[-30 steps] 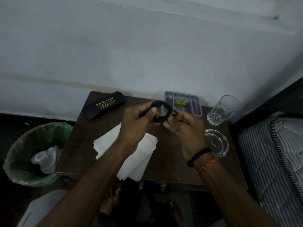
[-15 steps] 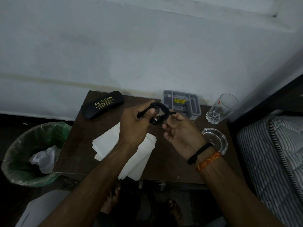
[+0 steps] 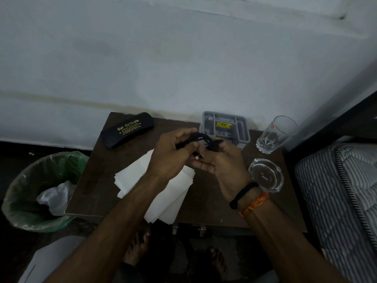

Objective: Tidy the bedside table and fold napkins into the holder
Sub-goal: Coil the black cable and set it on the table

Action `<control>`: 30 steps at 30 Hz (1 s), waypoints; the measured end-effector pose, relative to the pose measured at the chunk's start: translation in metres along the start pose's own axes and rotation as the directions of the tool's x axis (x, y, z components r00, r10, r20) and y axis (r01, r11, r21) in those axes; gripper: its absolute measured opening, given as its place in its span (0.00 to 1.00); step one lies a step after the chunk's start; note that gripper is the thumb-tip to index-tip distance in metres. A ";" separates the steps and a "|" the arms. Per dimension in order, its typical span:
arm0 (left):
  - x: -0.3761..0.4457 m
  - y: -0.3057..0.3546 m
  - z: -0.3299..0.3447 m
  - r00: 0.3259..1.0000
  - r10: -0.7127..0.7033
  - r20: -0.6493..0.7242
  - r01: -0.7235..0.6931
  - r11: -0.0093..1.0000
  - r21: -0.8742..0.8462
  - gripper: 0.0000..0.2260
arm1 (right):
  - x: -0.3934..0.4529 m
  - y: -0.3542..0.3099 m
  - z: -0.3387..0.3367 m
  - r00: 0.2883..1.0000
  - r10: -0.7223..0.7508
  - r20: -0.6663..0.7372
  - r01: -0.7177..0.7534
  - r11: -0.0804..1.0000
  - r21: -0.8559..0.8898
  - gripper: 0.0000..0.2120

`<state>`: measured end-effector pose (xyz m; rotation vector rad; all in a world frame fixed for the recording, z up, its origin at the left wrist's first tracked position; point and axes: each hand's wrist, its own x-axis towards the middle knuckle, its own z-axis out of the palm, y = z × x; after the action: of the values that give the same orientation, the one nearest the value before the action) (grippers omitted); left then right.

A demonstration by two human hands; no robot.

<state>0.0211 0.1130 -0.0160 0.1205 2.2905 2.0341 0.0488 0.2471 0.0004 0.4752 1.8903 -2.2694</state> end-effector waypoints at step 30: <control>0.000 -0.001 -0.006 0.992 -0.119 -0.044 0.111 0.982 -0.154 0.10 | -0.007 0.010 0.014 0.824 -0.565 -0.045 0.301 0.503 -0.810 0.12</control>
<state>0.0209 0.1068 -0.0163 -0.0734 2.1076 2.1658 0.0570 0.2312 -0.0048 0.2078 3.1989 -1.2943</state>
